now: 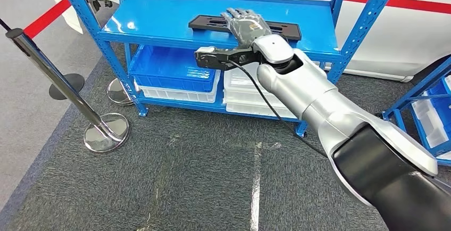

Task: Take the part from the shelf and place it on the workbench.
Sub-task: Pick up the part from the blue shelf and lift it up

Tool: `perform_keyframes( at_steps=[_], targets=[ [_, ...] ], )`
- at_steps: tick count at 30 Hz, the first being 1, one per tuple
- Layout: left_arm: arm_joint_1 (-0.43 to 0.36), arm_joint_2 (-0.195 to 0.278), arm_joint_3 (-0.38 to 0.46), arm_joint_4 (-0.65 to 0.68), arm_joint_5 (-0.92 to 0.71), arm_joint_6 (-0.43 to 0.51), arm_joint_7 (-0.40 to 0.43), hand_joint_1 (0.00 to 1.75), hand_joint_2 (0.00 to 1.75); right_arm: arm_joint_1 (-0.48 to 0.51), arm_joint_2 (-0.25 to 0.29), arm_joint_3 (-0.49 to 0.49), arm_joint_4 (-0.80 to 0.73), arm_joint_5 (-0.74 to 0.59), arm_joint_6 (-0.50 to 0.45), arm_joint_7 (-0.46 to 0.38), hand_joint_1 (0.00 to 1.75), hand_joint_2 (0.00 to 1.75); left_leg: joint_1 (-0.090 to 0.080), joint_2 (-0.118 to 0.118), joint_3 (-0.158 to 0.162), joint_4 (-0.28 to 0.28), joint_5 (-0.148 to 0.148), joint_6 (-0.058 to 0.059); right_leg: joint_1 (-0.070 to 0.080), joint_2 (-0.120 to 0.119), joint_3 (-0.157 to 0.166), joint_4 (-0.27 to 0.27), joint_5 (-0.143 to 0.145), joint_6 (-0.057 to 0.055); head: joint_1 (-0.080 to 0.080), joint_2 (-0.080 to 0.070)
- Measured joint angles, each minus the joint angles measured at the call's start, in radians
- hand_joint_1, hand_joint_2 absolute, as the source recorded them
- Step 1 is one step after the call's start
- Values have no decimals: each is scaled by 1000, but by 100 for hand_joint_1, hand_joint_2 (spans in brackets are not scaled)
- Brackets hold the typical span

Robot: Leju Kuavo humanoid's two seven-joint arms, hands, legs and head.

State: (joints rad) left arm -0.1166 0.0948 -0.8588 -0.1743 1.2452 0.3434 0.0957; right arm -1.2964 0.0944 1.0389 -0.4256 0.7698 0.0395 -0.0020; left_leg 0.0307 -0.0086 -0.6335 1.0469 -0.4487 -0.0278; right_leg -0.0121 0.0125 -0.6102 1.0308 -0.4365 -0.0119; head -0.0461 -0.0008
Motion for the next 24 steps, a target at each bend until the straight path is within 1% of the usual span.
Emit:
perform_keyframes(
  at_steps=[1,3,4,5,6,7,8,9,10,11,12,14,15,16,17,18,19,20,21,22,23,24],
  targets=[
    [0,0,0,0,0,3,0,0,0,0,-1,-2,-1,1,0,1,0,0,0,2,-17,39,-24,-2,-1,0,1,-3,2,-6,-2,0],
    [-1,0,0,0,2,12,-4,0,0,0,-3,-5,-3,4,0,2,0,0,-1,4,-73,167,-84,-4,2,1,2,-2,2,-13,-7,0],
    [-1,0,0,0,3,17,-7,0,0,1,-4,-6,-3,4,0,2,0,0,-1,4,-100,225,-103,-3,5,2,2,-1,1,-15,-7,0],
    [-1,0,0,0,4,21,-9,0,0,2,-6,-6,-3,5,1,2,0,0,-2,4,-116,256,-105,-1,8,2,3,0,0,-17,-7,0],
    [0,0,0,0,4,24,-11,0,0,3,-8,-7,-3,6,2,2,0,0,-4,4,-114,246,-87,2,11,2,4,1,-2,-18,-7,0],
    [0,0,0,0,4,26,-12,0,0,4,-10,-8,-4,7,2,2,0,0,-6,4,-95,201,-54,8,13,2,5,2,-3,-19,-7,0],
    [0,0,0,0,4,29,-13,0,0,3,-12,-10,-4,9,2,2,0,0,-9,4,-66,134,-18,17,15,3,7,2,-5,-20,-7,0],
    [0,1,0,0,4,31,-13,0,0,2,-13,-12,-4,11,3,2,0,0,-14,4,-36,72,9,24,17,3,7,3,-7,-19,-7,0],
    [-1,1,0,0,4,33,-13,0,0,1,-15,-13,-4,13,3,2,0,0,-19,5,-14,22,20,31,18,3,5,4,-8,-17,-7,0],
    [-3,2,-1,0,4,34,-14,0,0,1,-17,-14,-5,15,4,2,0,0,-23,4,-2,-4,21,35,19,2,1,4,-8,-14,-7,0],
    [-4,2,-1,0,4,36,-15,0,0,1,-18,-14,-5,17,5,2,0,0,-26,4,3,-12,16,36,19,2,-2,4,-7,-10,-8,0],
    [-4,2,-1,0,5,37,-17,0,0,2,-20,-14,-6,20,6,2,0,0,-23,4,7,-24,17,41,18,1,-4,4,-8,-2,-8,0],
    [-3,2,-1,0,6,38,-17,0,0,2,-22,-14,-7,21,6,2,0,0,-20,5,13,-31,18,44,18,0,-6,13,-15,3,-7,0],
    [-2,1,-1,0,6,38,-17,0,0,0,-23,-14,-7,22,6,2,0,0,-16,7,20,-38,20,46,18,-1,-18,38,-31,10,-5,0],
    [-1,1,-1,0,6,38,-17,0,0,-1,-25,-15,-8,23,6,2,0,0,-15,8,24,-41,20,48,15,-2,-39,82,-53,15,-4,0],
    [-2,1,-1,0,7,38,-17,0,0,-2,-27,-15,-8,23,6,2,0,0,-15,8,27,-43,19,50,11,-3,-71,144,-79,21,-2,0],
    [-3,1,-1,0,7,38,-17,0,0,-2,-28,-15,-8,24,6,2,0,0,-14,8,28,-42,18,51,7,-4,-106,206,-100,24,-2,0],
    [-4,1,-1,0,7,38,-19,0,0,0,-28,-15,-7,25,6,2,0,0,-13,8,29,-41,16,53,4,-4,-132,249,-107,27,-2,0],
    [-4,1,-1,0,7,38,-20,0,0,2,-28,-15,-7,25,6,2,0,0,-12,7,30,-40,14,52,1,-4,-143,259,-95,28,-2,0],
    [-4,1,-1,0,6,39,-21,0,0,4,-28,-15,-7,26,6,2,0,0,-10,6,32,-37,11,50,-1,-5,-133,228,-66,30,-2,0],
    [-3,1,-1,0,6,40,-21,0,0,4,-29,-15,-7,27,6,2,0,0,-8,4,34,-33,6,47,-4,-5,-108,169,-27,30,-2,0],
    [-3,1,-1,0,6,42,-20,0,0,4,-29,-15,-7,28,6,2,0,0,-8,3,34,-28,1,41,-5,-6,-79,106,2,29,-1,0]
  ],
)
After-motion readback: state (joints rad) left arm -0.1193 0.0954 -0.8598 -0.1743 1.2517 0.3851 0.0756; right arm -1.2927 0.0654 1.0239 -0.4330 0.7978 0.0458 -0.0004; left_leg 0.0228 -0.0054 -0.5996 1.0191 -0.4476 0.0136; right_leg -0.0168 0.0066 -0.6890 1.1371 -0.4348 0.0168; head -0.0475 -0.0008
